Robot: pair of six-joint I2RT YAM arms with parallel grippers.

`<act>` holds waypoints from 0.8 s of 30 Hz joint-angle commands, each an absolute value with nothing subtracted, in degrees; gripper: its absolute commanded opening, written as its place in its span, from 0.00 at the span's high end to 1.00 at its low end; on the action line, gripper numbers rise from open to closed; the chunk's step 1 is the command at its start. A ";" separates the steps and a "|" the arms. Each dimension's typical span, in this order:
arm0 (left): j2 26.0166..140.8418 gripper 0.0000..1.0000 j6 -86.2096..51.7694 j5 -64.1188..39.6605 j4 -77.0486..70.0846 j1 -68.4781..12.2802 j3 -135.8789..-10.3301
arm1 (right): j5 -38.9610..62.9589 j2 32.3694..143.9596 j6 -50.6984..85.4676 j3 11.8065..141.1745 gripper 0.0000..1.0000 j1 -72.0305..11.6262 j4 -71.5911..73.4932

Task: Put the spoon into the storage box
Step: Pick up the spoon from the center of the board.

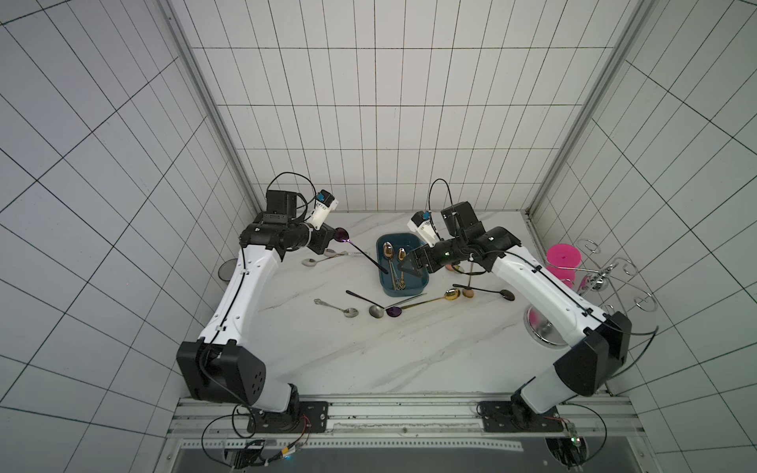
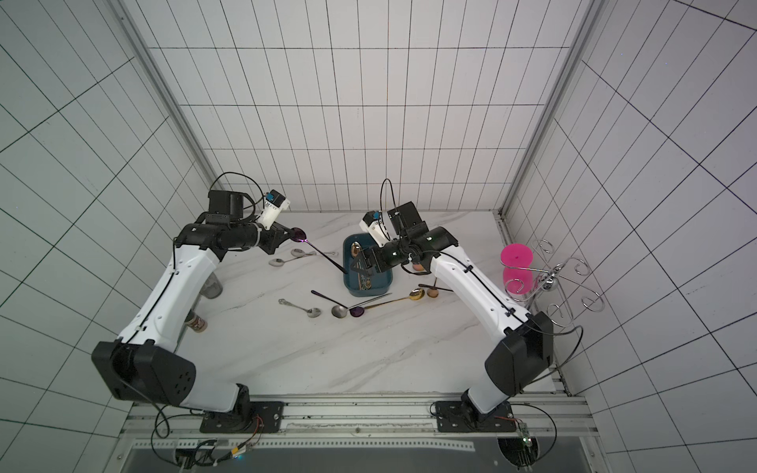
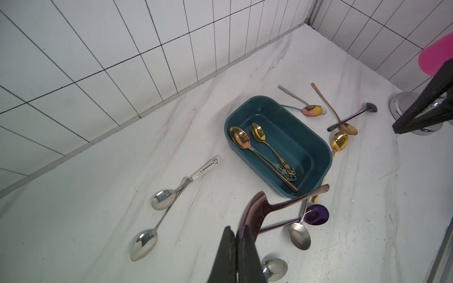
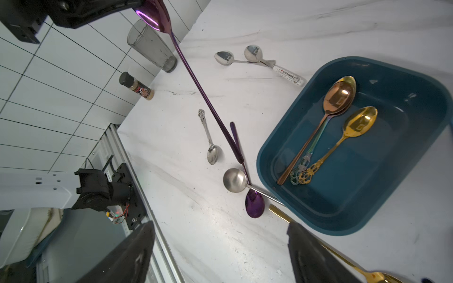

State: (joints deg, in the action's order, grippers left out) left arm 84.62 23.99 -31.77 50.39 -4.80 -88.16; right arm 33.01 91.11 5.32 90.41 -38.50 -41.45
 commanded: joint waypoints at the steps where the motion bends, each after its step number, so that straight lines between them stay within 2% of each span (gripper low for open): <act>1: 84.97 1.00 30.28 -37.36 51.88 -6.65 -89.53 | 38.15 92.99 7.83 94.10 0.13 -39.54 -39.53; 9: 86.04 1.00 37.83 -38.00 57.34 -12.46 -91.35 | 42.11 96.44 9.67 96.49 0.17 -41.38 -37.92; 14: 86.38 1.00 38.54 -38.24 57.29 -14.38 -91.79 | 44.08 98.64 9.84 97.88 0.27 -42.58 -37.51; 24: 86.36 1.00 37.35 -39.92 57.63 -15.69 -93.75 | 44.85 100.03 10.52 97.49 0.36 -43.51 -36.97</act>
